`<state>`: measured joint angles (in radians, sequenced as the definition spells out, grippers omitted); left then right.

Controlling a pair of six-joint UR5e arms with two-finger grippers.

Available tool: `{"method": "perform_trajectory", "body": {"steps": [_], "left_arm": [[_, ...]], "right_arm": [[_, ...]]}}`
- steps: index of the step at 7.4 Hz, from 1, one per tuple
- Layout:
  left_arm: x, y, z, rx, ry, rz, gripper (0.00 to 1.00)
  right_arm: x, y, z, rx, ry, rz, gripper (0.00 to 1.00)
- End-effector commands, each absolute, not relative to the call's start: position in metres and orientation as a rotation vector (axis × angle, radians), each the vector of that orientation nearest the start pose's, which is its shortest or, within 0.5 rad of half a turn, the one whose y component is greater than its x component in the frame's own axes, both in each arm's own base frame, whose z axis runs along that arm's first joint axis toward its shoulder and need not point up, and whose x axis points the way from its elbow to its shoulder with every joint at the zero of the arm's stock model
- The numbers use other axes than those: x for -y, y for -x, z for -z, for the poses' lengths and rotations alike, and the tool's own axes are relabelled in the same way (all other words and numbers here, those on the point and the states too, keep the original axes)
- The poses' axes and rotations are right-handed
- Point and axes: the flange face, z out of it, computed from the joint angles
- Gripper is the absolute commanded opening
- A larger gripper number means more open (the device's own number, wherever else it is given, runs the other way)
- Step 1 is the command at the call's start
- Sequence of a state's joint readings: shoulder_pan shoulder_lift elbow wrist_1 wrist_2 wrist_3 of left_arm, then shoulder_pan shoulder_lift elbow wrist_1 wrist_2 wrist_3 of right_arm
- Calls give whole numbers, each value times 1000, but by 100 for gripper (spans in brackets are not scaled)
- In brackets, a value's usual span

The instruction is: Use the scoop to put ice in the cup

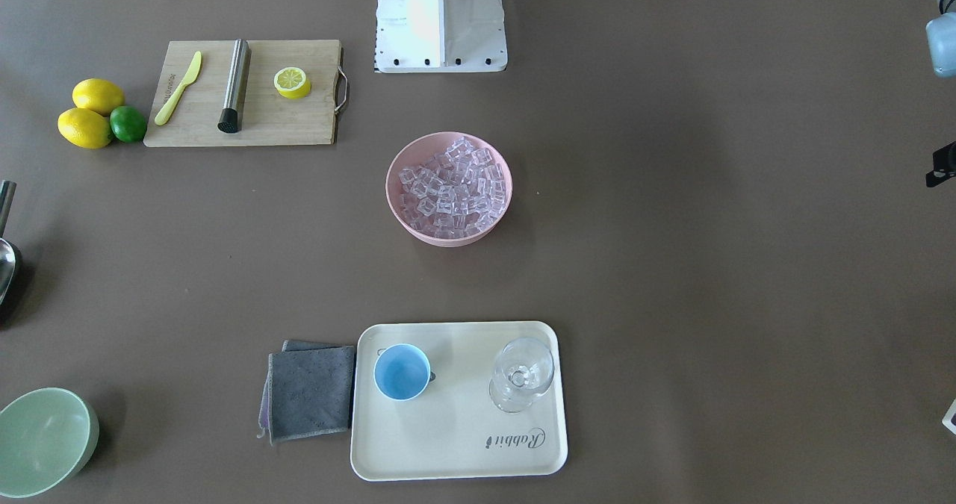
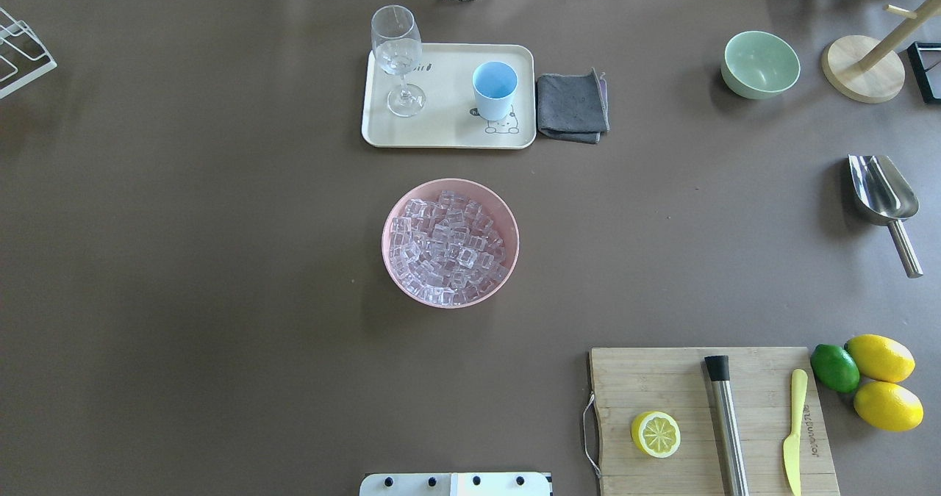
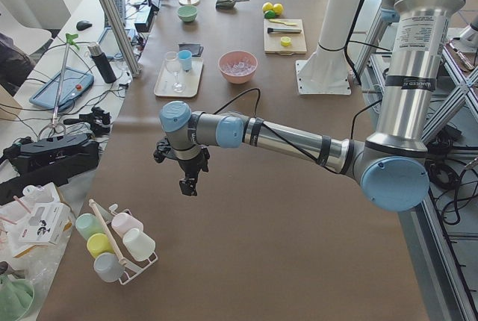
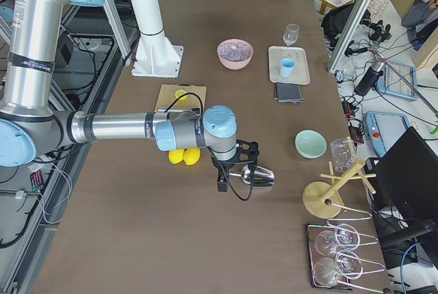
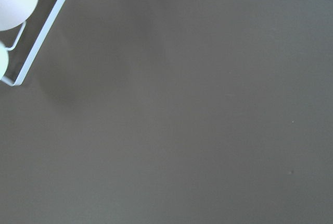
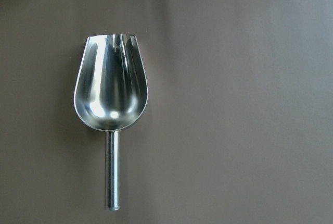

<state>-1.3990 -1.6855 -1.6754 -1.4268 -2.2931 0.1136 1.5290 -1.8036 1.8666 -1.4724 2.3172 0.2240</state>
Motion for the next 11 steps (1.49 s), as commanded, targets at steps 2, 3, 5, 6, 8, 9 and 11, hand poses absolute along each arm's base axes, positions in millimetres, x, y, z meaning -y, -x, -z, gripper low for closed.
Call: {"method": "perform_trajectory", "body": {"steps": [2, 3, 5, 6, 8, 9, 11], "left_arm": [[540, -149, -523, -772, -233, -602, 99], [537, -174, -508, -791, -308, -674, 99], [523, -226, -479, -835, -465, -822, 99], [501, -283, -461, -867, -475, -932, 99], [497, -309, -437, -895, -509, -985, 99], [484, -338, -423, -925, -561, -1045, 99], [461, -383, -391, -925, -724, -1136, 99]], "right_arm": [[397, 15, -615, 788, -57, -140, 100], [399, 35, -626, 787, -85, -156, 100], [401, 59, -659, 792, -85, -155, 100], [405, 72, -657, 778, -72, -189, 100], [406, 85, -656, 765, -80, -186, 100], [408, 91, -654, 769, -74, -191, 100], [411, 111, -653, 758, -62, -200, 99]]}}
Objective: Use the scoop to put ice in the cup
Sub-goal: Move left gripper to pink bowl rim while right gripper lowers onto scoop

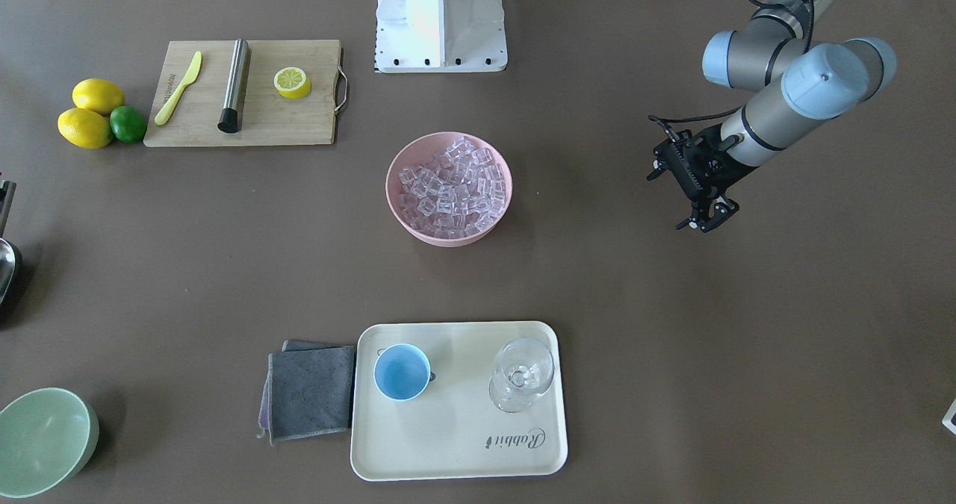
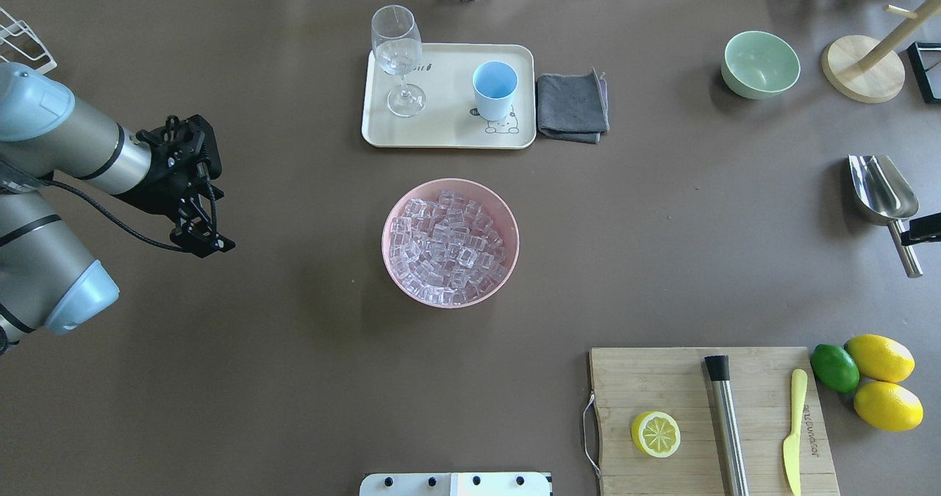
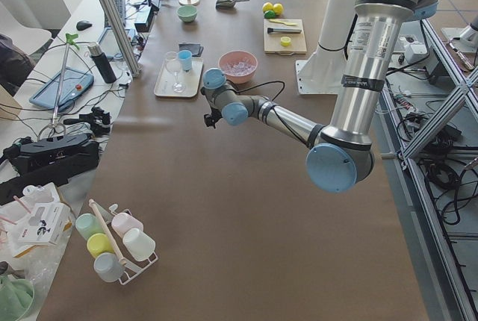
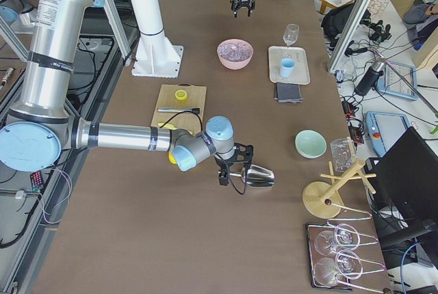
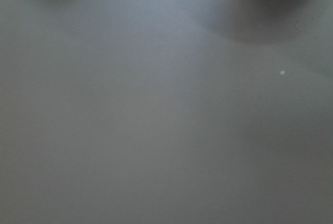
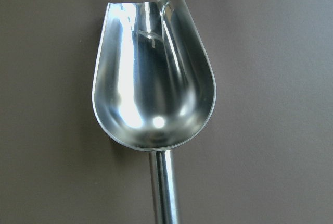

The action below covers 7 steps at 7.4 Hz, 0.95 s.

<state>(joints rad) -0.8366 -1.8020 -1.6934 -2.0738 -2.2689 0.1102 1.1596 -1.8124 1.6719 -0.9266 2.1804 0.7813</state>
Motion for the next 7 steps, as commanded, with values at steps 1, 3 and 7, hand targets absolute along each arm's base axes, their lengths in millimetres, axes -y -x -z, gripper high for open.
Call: {"method": "perform_trajectory", "body": {"steps": [1, 3, 7], "left_arm": [[451, -394, -388, -934, -753, -1158, 99], [425, -437, -360, -932, -859, -1208, 99], [384, -490, -338, -919, -986, -1239, 99]], "right_arm": [[410, 117, -662, 750, -81, -190, 99], [408, 125, -677, 783, -93, -213, 92], [409, 135, -673, 790, -92, -203, 75]]}}
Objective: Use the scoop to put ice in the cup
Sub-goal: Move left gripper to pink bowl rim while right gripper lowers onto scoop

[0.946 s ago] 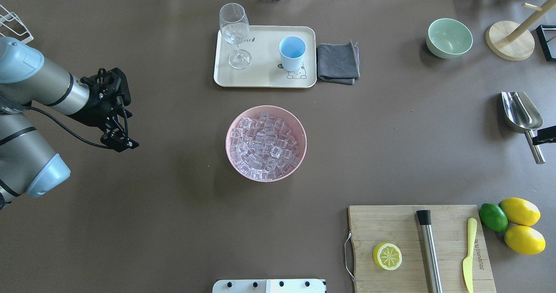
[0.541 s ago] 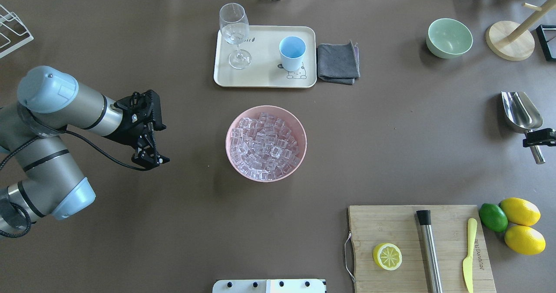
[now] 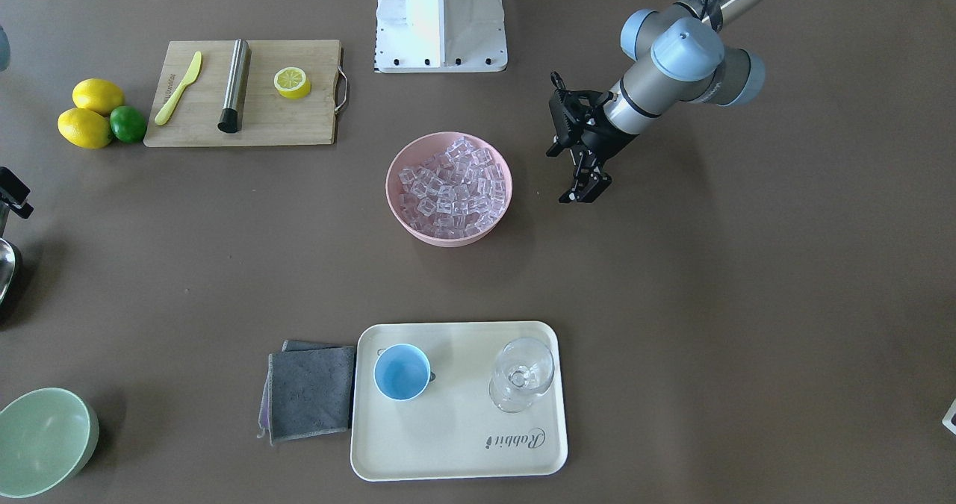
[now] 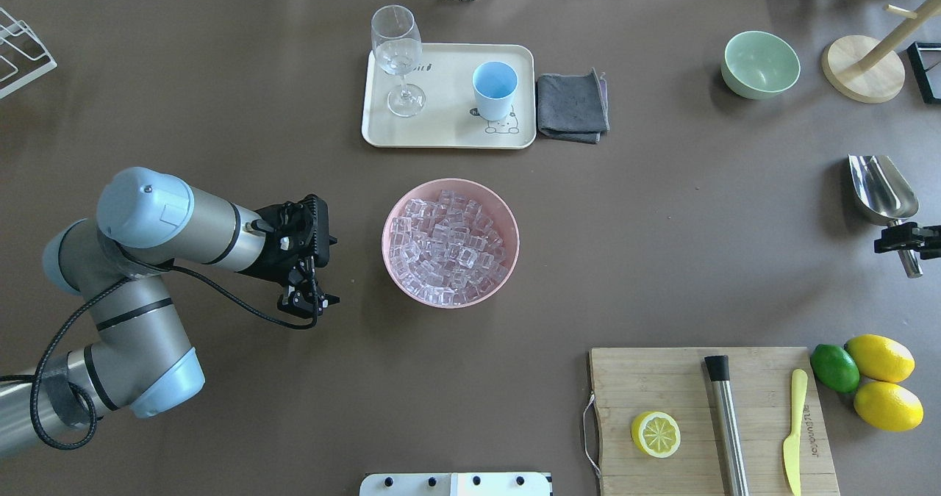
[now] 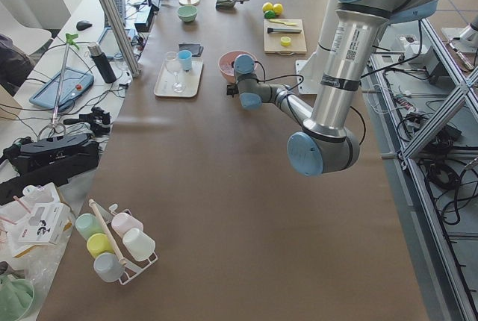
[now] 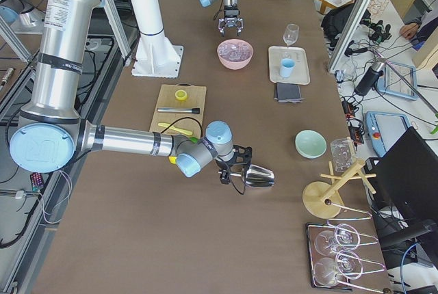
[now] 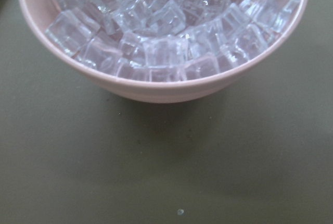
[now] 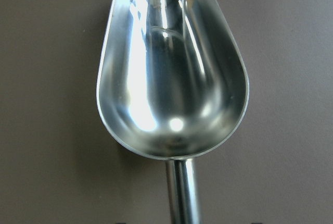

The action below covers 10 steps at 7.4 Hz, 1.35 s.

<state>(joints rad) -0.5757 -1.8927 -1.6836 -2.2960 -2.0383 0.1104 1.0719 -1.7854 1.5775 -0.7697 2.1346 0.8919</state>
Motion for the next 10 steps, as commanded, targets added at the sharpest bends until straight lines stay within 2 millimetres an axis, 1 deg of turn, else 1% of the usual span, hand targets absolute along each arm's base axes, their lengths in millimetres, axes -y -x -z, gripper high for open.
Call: {"method": "perform_trajectory", "body": {"steps": [1, 3, 4, 5, 6, 7, 8, 9, 10], "left_arm": [[374, -502, -336, -915, -1023, -1239, 99], [377, -509, -338, -905, -1023, -1235, 99], [378, -511, -334, -907, -1029, -1238, 99], [379, -511, -335, -907, -1025, -1239, 99], [381, -513, -332, -906, -1025, -1238, 99], [385, -515, -332, -902, -1024, -1234, 99], [393, -525, -321, -904, -1032, -1231, 99], [402, -526, -319, -903, -1029, -1226, 99], [407, -524, -318, -904, -1027, -1223, 99]], "right_arm": [[407, 136, -674, 785, -102, -203, 73], [403, 136, -674, 791, -104, -205, 67], [399, 134, -675, 790, -102, -204, 64], [393, 131, -679, 788, -99, -203, 62], [388, 129, -682, 790, -103, -201, 56], [388, 130, -682, 790, -103, -199, 48], [387, 131, -683, 785, -104, -198, 40], [387, 132, -682, 785, -105, -196, 31], [387, 133, -681, 787, -107, -194, 0]]}}
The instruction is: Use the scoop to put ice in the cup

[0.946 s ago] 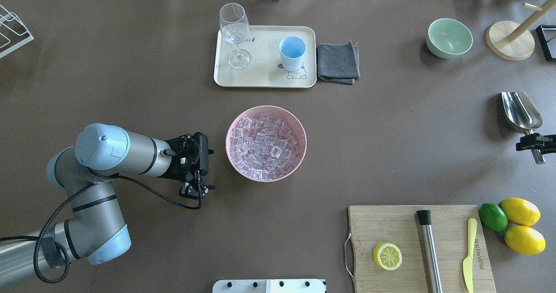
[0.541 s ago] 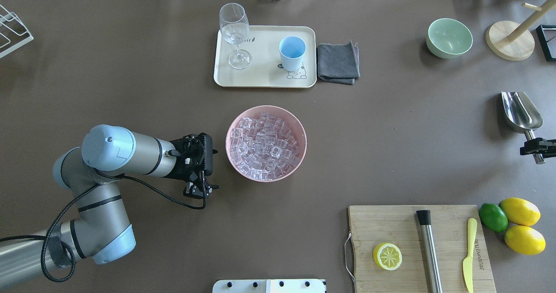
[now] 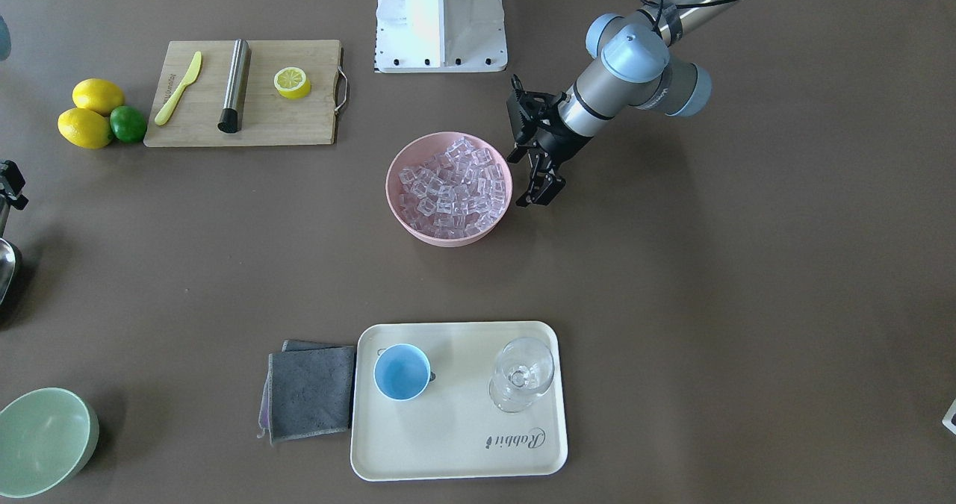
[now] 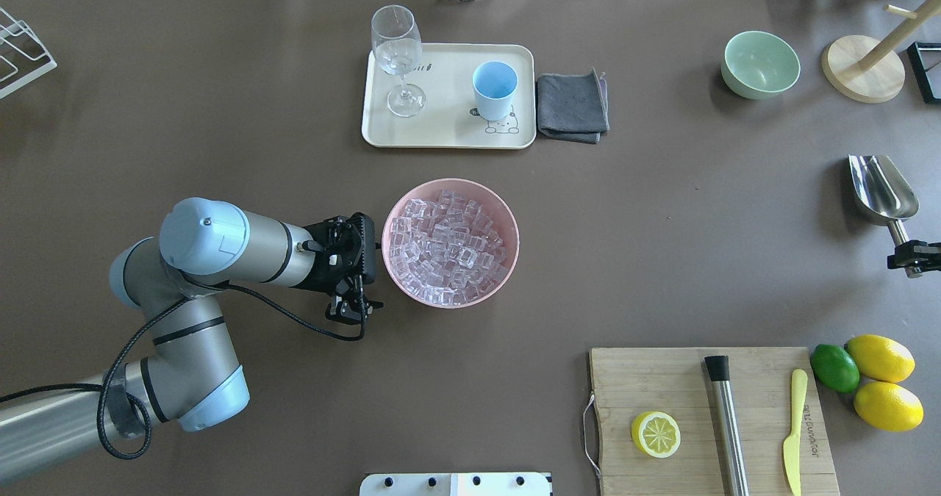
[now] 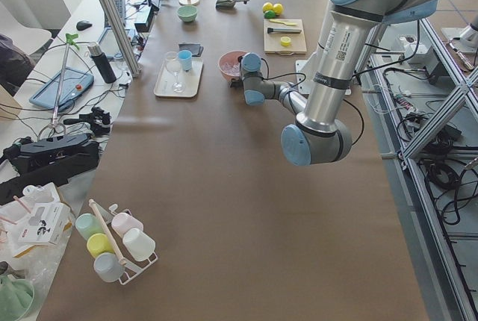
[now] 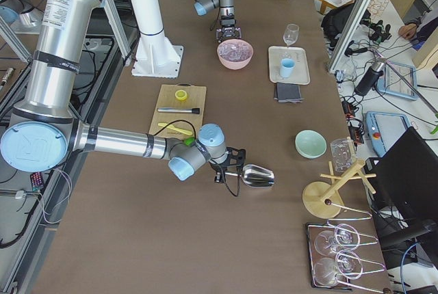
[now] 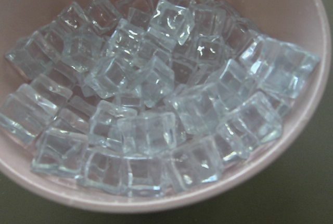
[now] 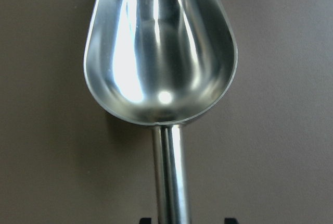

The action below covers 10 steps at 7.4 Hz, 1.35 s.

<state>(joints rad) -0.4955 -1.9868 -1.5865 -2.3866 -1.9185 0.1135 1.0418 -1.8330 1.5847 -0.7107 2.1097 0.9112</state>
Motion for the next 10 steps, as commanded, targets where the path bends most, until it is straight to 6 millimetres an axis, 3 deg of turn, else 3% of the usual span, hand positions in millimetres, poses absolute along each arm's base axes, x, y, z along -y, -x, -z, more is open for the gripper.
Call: {"method": "perform_trajectory", "body": {"steps": [1, 3, 5, 6, 8, 10], "left_arm": [[411, -523, -316, -904, -1015, -1225, 99], [420, -528, -315, -900, -1006, -1221, 99], [421, -531, -315, -898, -1002, -1219, 99], [422, -531, -313, -899, -1005, -1219, 99], [424, -529, -313, -896, -1008, -1216, 99], [425, -529, -314, -896, -1006, -1216, 99]], "right_arm": [[388, 133, -674, 796, -116, -189, 0], [381, 129, -645, 807, -113, -170, 0], [382, 128, -598, 838, -121, -57, 0], [385, 127, -573, 819, -144, 27, 0], [403, 124, -537, 833, -199, 230, 0], [405, 123, -507, 849, -295, 353, 0]]}}
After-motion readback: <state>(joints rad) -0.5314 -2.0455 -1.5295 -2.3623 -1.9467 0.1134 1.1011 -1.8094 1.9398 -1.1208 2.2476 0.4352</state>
